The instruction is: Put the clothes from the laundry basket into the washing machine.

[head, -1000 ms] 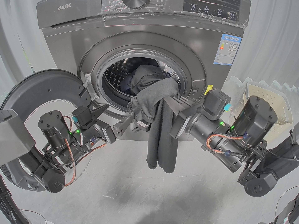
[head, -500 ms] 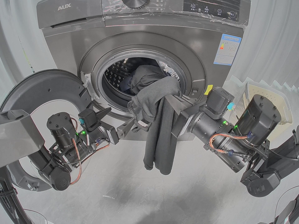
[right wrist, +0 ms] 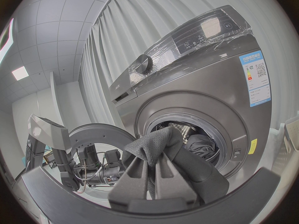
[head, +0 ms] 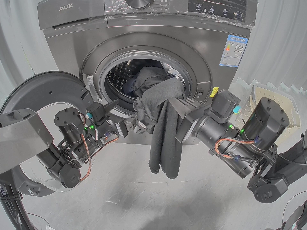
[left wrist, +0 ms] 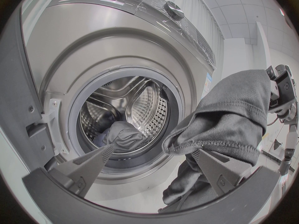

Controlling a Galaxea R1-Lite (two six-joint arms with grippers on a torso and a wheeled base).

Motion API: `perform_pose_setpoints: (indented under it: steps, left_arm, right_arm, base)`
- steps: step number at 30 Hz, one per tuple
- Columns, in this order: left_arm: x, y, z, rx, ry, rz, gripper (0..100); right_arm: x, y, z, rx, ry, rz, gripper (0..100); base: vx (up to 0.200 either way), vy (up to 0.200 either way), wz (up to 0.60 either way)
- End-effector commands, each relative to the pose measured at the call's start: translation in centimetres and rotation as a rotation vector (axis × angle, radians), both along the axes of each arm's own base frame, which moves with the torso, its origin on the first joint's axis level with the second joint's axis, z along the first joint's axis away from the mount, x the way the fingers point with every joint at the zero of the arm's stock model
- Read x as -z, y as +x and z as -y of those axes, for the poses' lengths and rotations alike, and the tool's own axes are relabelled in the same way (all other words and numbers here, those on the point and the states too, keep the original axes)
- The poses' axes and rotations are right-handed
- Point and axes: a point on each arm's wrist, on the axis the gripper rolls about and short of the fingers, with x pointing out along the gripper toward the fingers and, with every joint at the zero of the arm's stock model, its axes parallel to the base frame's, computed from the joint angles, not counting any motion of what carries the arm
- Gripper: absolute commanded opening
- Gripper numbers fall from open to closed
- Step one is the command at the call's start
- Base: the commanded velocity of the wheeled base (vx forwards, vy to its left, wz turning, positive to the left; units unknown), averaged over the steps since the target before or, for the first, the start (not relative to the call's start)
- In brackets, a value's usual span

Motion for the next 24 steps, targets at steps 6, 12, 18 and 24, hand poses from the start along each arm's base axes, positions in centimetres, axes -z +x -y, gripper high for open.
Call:
perform_pose_setpoints:
  steps: [6, 12, 18, 24]
  left_arm:
    - [-1.1, 0.5, 0.3, 0.001, -0.016, 0.049, 100]
    - [-0.7, -0.4, 1.7, 0.055, -0.005, 0.037, 100]
    - [-0.1, -1.1, 2.3, 0.103, 0.035, 0.035, 100]
    - [-0.8, -0.9, 2.4, 0.105, 0.024, 0.064, 100]
  right_arm:
    - [0.3, 0.1, -0.2, 0.000, -0.005, -0.004, 0]
    - [0.7, 0.7, -0.3, 0.007, -0.015, -0.010, 0]
    - [1.3, 1.2, -0.5, 0.010, -0.025, -0.016, 0]
    - [1.4, 1.2, -0.5, 0.009, -0.028, -0.018, 0]
  base:
    - [0.000, 0.000, 0.00]
    - [0.000, 0.000, 0.00]
    - [0.000, 0.000, 0.00]
    - [0.000, 0.000, 0.00]
